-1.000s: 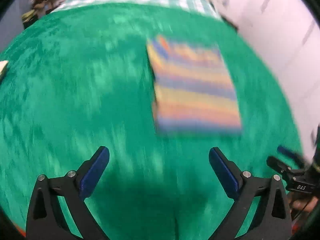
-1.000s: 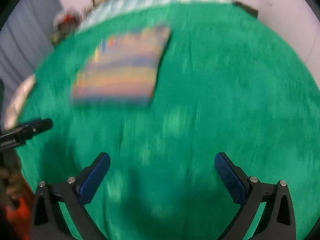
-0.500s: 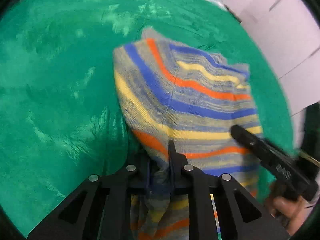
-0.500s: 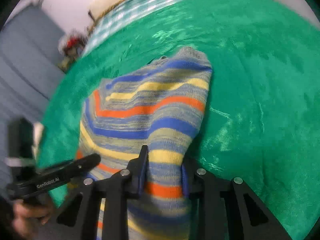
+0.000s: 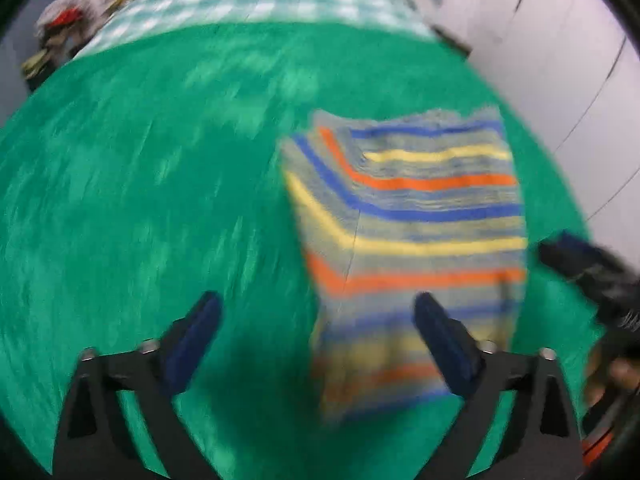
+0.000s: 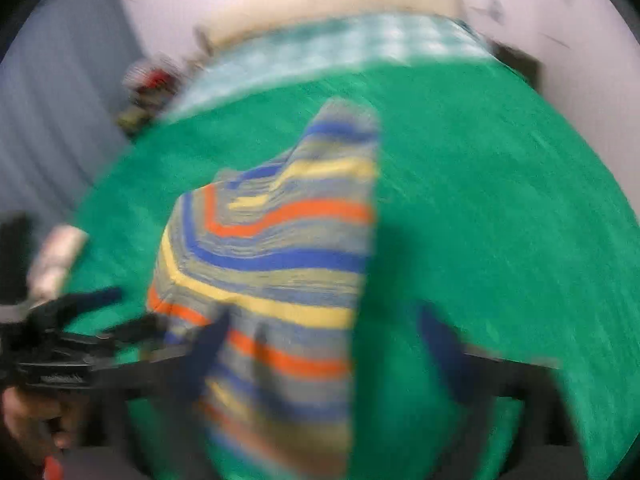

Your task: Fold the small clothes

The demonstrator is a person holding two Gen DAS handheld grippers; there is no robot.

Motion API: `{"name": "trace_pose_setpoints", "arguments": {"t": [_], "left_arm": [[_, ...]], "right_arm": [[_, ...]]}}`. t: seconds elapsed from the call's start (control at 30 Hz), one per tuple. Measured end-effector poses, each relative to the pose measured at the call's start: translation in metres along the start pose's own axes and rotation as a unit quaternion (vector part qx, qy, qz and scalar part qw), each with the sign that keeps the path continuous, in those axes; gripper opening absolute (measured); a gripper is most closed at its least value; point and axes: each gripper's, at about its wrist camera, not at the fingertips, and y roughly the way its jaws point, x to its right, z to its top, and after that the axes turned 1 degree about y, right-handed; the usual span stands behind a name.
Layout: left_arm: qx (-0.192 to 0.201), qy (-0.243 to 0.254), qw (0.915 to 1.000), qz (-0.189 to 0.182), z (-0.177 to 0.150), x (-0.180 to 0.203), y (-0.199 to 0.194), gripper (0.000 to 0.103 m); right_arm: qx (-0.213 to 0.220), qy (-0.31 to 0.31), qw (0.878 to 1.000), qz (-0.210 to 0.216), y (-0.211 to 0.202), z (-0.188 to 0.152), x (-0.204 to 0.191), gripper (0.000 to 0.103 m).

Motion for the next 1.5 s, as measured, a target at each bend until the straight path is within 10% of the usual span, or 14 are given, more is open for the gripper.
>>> {"name": "trace_pose_setpoints", "arguments": {"t": [0.17,0.5,1.5], "left_arm": [[0.009,-0.007,0.9981,0.060,-0.097,-0.005,-0.030,0.089],[0.067,0.022,0.9829,0.170,-0.111,0.030,-0.122,0.101],[0.062,-0.007,0.9902,0.125,-0.121,0.041,-0.173,0.103]], "right_arm": [[-0.032,-0.027,0.997,-0.066,-0.034,-0.101,0.015,0.103],[0.000,0.008,0.999,-0.053,-0.111,-0.149,-0.025,0.103],[-0.012,-0.053,0.997,-0.063,-0.182,-0.144,-0.081,0.103]]}}
